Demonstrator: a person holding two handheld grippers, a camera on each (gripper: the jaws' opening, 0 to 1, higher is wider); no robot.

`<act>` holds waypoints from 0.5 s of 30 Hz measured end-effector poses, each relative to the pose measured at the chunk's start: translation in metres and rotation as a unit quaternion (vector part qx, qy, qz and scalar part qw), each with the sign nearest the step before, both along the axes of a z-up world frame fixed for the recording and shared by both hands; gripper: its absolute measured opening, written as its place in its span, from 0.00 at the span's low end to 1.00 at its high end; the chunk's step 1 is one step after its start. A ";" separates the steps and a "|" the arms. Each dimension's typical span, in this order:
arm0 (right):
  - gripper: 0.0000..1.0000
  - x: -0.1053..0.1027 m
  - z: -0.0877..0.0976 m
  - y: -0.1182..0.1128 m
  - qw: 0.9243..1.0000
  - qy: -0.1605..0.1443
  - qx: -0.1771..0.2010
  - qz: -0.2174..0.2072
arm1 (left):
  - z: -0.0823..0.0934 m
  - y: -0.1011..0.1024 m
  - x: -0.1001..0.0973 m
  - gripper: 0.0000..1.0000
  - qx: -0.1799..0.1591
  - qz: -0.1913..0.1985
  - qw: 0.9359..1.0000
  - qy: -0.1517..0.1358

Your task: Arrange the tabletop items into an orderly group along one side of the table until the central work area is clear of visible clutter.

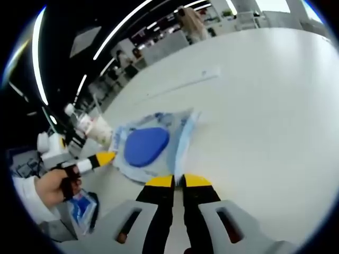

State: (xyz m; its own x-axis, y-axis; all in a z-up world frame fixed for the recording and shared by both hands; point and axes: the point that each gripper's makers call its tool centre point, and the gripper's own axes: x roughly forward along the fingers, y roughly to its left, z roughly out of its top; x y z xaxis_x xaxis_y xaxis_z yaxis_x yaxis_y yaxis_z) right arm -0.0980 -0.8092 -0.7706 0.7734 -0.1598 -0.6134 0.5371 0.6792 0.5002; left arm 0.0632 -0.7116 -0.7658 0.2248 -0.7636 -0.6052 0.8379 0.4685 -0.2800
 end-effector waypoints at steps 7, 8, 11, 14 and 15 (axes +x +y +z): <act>0.05 -0.006 0.030 -0.006 0.998 -0.031 -0.043 -0.027 | 0.002 0.000 -0.001 0.00 0.007 -0.010 1.000 -0.024; 0.06 -0.008 0.033 -0.006 0.998 -0.041 -0.038 -0.035 | 0.002 0.000 0.000 0.00 0.007 -0.011 1.000 -0.028; 0.10 -0.024 0.036 -0.003 0.996 -0.052 -0.020 -0.063 | 0.000 0.001 0.004 0.00 0.009 -0.012 0.999 -0.031; 0.13 -0.044 0.033 0.000 0.996 -0.044 -0.020 -0.079 | 0.000 0.001 0.005 0.00 0.003 -0.002 1.000 -0.024; 0.14 -0.051 0.034 0.001 0.995 -0.050 -0.014 -0.087 | 0.000 0.002 0.005 0.00 0.001 -0.003 1.000 -0.026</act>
State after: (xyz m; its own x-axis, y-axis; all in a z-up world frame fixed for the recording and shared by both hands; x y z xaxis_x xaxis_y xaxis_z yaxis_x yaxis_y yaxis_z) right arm -0.1486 -0.8085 -0.7367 0.7896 -0.3124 -0.5282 0.5960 0.5951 0.5391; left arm 0.0682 -0.7098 -0.7654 0.2510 -0.7639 -0.5945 0.8541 0.4638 -0.2354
